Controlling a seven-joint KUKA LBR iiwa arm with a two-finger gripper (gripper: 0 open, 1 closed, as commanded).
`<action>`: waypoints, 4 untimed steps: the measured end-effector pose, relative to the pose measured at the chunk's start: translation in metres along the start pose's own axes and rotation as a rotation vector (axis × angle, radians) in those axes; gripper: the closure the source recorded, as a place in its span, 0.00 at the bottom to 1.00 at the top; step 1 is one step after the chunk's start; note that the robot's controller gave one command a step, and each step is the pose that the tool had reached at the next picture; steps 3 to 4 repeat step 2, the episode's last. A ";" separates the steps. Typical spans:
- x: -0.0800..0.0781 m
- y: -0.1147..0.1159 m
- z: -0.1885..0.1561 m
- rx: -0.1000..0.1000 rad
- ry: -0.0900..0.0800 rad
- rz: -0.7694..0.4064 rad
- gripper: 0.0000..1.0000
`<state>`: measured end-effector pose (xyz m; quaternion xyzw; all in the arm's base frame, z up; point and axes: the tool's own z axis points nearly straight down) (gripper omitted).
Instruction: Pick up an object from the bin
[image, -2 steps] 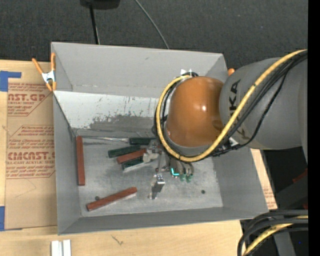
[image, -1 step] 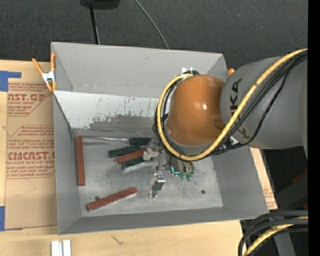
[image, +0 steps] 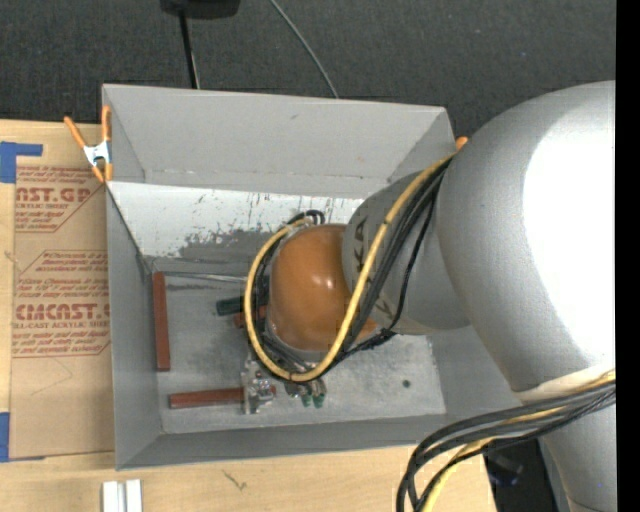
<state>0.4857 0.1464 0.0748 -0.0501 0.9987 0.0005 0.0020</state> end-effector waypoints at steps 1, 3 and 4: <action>0.000 0.000 0.000 0.000 0.000 0.000 1.00; -0.032 0.002 -0.161 0.000 -0.001 -0.040 1.00; -0.032 0.002 -0.161 0.000 -0.001 -0.040 1.00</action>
Offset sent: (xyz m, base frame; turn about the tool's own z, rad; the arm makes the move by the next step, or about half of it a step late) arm 0.0303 0.0038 0.1597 -0.0391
